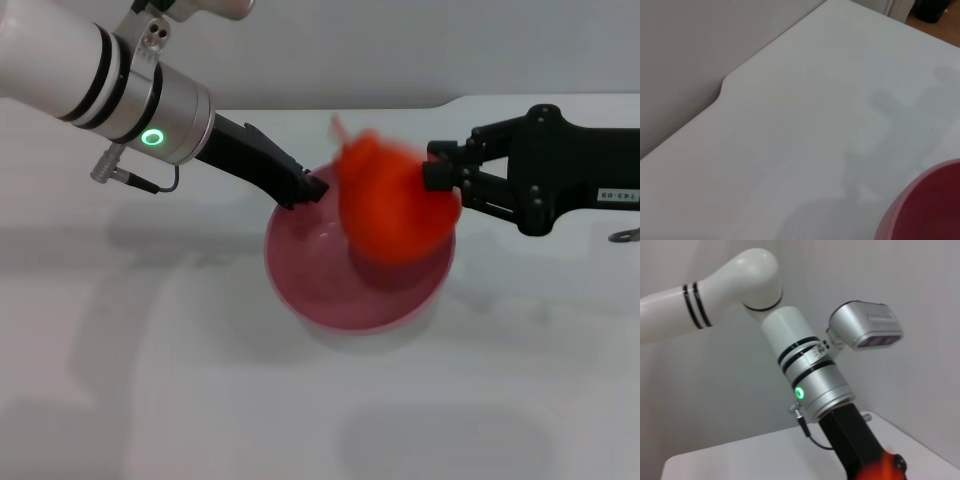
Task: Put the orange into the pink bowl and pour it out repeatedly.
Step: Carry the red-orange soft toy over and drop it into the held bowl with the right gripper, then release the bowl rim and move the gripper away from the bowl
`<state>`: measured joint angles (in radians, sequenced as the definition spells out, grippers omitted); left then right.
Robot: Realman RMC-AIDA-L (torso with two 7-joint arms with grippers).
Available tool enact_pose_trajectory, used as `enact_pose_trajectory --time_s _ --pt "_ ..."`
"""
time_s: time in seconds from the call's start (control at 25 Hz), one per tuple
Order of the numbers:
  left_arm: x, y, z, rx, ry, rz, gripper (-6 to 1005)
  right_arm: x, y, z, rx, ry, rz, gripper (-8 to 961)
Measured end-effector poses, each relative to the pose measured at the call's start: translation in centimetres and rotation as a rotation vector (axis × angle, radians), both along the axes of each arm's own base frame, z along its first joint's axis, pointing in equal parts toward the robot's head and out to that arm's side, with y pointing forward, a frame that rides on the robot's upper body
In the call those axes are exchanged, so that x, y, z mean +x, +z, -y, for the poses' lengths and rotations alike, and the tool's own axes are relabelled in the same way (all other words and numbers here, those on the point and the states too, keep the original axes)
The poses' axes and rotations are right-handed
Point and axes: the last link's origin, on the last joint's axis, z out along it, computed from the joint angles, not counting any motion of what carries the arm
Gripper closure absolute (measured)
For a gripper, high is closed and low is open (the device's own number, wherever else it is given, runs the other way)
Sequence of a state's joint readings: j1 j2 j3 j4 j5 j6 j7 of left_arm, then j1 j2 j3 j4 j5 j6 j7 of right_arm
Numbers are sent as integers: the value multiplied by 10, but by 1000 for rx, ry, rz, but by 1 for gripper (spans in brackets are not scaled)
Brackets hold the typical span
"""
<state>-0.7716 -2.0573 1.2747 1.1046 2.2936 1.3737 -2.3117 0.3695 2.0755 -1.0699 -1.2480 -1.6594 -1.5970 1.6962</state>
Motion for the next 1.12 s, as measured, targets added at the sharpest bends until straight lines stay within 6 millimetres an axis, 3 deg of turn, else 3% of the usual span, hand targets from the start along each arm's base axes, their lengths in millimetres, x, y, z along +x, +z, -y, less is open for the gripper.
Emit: enact_pose_trajectory --time_s 0.4,0.64,0.72,0.88,1.12 --pt "-2 0 0 1 3 -6 956 2 3 0 32 -9 -30 611" --pt "-7 -1 -1 2 13 -22 956 5 34 18 247 102 -255 416" --pt "-8 -1 -1 2 16 -27 956 13 48 28 349 116 -351 337" --pt "-8 -1 -1 2 16 -27 956 38 71 48 572 111 -532 307" --pt "-13 0 0 5 39 -29 956 99 93 78 912 -20 -719 299"
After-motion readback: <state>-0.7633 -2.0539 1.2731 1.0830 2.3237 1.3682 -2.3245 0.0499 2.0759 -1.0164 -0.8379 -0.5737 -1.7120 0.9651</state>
